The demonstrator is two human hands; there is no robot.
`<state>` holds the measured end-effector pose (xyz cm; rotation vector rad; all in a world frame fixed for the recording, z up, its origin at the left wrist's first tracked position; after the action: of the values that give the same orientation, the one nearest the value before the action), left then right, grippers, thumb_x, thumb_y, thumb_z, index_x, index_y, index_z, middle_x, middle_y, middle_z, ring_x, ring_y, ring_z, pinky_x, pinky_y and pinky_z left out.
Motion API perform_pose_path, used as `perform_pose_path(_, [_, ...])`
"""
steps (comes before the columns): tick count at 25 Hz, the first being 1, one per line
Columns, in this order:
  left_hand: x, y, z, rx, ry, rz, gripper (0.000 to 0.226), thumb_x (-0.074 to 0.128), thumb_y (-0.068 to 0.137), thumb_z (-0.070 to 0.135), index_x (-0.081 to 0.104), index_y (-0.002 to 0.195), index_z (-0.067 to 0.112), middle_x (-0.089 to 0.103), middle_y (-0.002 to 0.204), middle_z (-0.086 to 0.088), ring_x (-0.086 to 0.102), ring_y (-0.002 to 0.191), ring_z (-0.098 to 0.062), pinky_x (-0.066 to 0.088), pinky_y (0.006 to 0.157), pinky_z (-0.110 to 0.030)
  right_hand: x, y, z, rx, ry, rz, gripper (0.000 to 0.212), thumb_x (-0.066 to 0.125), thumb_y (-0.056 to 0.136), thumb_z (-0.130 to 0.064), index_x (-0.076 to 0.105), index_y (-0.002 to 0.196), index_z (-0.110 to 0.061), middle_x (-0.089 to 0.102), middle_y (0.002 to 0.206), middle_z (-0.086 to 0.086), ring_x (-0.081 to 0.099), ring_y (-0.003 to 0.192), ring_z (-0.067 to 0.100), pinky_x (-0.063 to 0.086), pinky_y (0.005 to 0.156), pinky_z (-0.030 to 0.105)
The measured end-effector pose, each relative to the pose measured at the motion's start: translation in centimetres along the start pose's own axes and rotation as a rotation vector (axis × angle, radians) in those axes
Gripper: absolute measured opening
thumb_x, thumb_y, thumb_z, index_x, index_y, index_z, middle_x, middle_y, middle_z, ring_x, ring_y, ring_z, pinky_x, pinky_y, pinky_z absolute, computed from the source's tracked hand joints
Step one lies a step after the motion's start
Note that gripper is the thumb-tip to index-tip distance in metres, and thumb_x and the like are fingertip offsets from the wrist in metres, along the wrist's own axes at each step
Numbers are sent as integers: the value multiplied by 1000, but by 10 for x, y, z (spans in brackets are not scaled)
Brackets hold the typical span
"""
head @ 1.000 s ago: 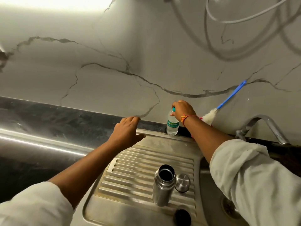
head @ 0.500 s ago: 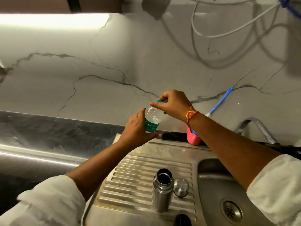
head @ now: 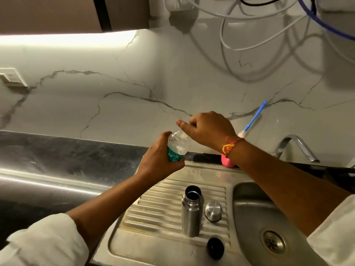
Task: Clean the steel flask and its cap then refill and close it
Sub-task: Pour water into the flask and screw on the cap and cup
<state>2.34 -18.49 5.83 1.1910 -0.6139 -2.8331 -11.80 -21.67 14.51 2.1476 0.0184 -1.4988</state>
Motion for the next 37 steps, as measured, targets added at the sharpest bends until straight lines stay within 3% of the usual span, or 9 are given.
perform_pose_path(3, [-6,-14,5,9,-107,-35,86,89,75,28,37,142,19,56,121,11,60,104,-9,50,75,-3,-4,-13,-13,-71,131,68,55,46,95,-60,50,55,-22,46,49,-6,45,49,11,32,50,22])
perform_pose_path(9, [-9,-37,5,31,-169,-120,80,90,74,25,35,131,34,54,116,24,63,100,-2,50,79,-5,-1,-33,-31,-224,255,37,45,53,96,-49,57,68,-13,54,60,4,50,57,16,43,58,30])
perform_pose_path(14, [-7,-49,-1,14,-142,-181,80,91,73,24,36,130,34,58,117,14,65,104,-11,56,81,-13,11,-54,-29,-236,347,-165,31,57,96,-39,67,109,-13,67,95,5,58,82,14,43,70,19])
perform_pose_path(17, [-2,-58,-4,27,-106,-220,81,90,74,23,34,132,33,55,119,15,62,103,-11,52,78,-6,16,-68,-22,-217,387,-227,35,61,95,-30,64,127,-16,67,113,2,58,98,10,43,80,8])
perform_pose_path(22, [6,-66,-11,33,-28,-279,85,88,77,22,36,143,24,56,132,6,56,111,-8,47,77,0,28,-88,-6,-83,550,-308,35,64,94,-17,64,127,-29,65,124,-4,60,107,6,49,82,7])
perform_pose_path(29, [17,-75,-26,17,74,-376,86,89,76,27,35,143,26,54,141,0,57,120,-16,55,83,-15,44,-110,17,60,653,-242,29,70,90,-17,70,117,-26,69,117,-5,65,105,8,57,87,24])
perform_pose_path(31, [18,-78,-30,18,118,-405,87,89,76,29,35,145,26,52,144,0,55,120,-15,54,85,-19,47,-120,25,136,620,-216,26,67,92,-20,68,118,-24,67,106,-10,64,91,2,57,80,21])
perform_pose_path(34, [17,-81,-35,28,171,-439,85,87,78,28,36,146,24,52,145,-1,52,117,-11,51,84,-17,61,-140,39,353,758,-216,15,53,99,-18,65,108,-21,63,96,-5,62,82,7,55,68,24])
perform_pose_path(37, [16,-83,-40,42,234,-467,85,87,79,30,35,146,25,53,143,-1,54,113,-11,53,83,-19,85,-166,51,684,1066,-224,24,39,100,-11,61,92,-11,59,92,8,59,78,16,53,63,28])
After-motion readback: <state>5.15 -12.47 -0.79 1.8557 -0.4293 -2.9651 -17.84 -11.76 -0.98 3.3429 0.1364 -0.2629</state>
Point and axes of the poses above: each hand's wrist, its own y-axis towards the middle knuckle, its own x-axis out of the palm, z = x × y, the point moved 9 cm from there along y, towards the middle knuckle
